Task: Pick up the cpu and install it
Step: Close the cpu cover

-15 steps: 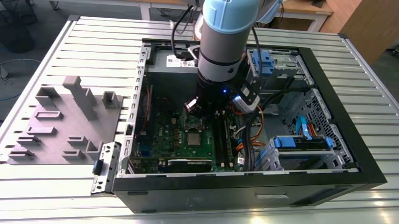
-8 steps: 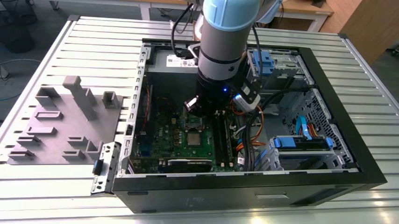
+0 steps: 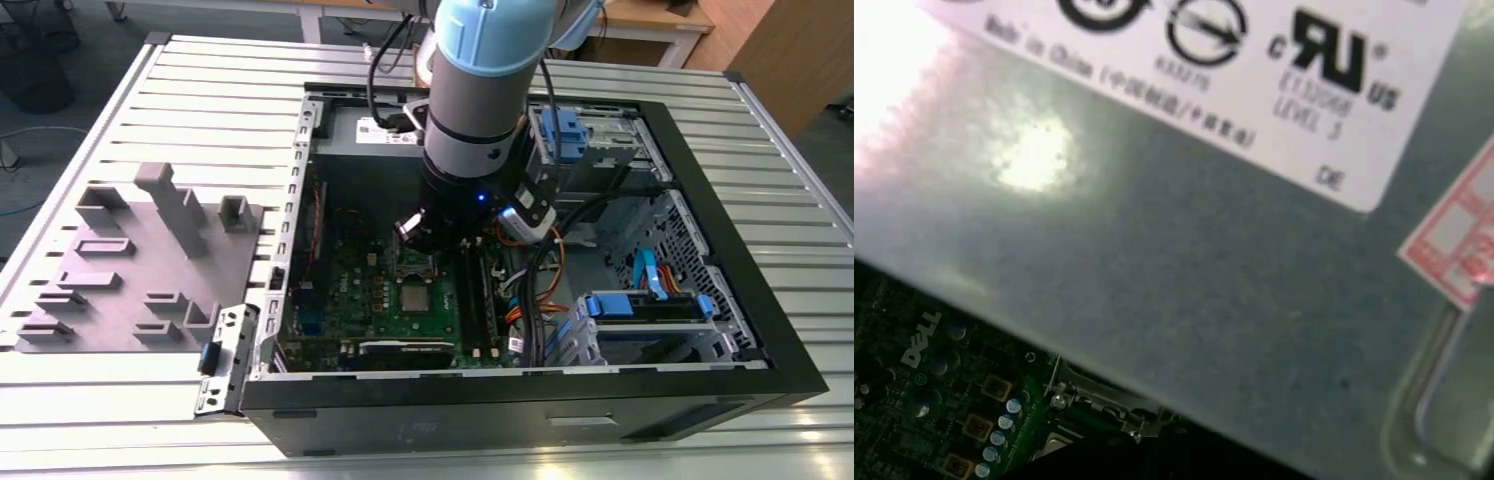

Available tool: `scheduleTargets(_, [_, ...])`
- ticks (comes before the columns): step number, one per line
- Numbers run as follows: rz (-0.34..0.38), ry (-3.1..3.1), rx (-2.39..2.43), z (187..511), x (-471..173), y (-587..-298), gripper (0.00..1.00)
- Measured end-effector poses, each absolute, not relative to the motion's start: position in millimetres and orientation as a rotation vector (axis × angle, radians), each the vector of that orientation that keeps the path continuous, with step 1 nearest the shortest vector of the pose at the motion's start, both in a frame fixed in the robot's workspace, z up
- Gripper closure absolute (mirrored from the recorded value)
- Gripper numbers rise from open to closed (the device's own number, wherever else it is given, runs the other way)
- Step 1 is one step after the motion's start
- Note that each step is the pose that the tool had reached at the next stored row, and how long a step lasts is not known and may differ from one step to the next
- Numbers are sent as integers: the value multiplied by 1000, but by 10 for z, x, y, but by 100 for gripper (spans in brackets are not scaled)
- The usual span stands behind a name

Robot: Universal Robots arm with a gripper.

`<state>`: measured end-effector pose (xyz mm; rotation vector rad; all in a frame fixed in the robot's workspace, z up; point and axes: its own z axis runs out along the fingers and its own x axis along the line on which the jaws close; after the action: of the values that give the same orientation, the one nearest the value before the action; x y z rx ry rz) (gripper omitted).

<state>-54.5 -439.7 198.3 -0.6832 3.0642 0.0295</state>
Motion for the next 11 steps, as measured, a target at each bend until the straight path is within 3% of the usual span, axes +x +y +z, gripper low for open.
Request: scheduleTargets(11, [30,3064,-683,1955,-539,-4396,89])
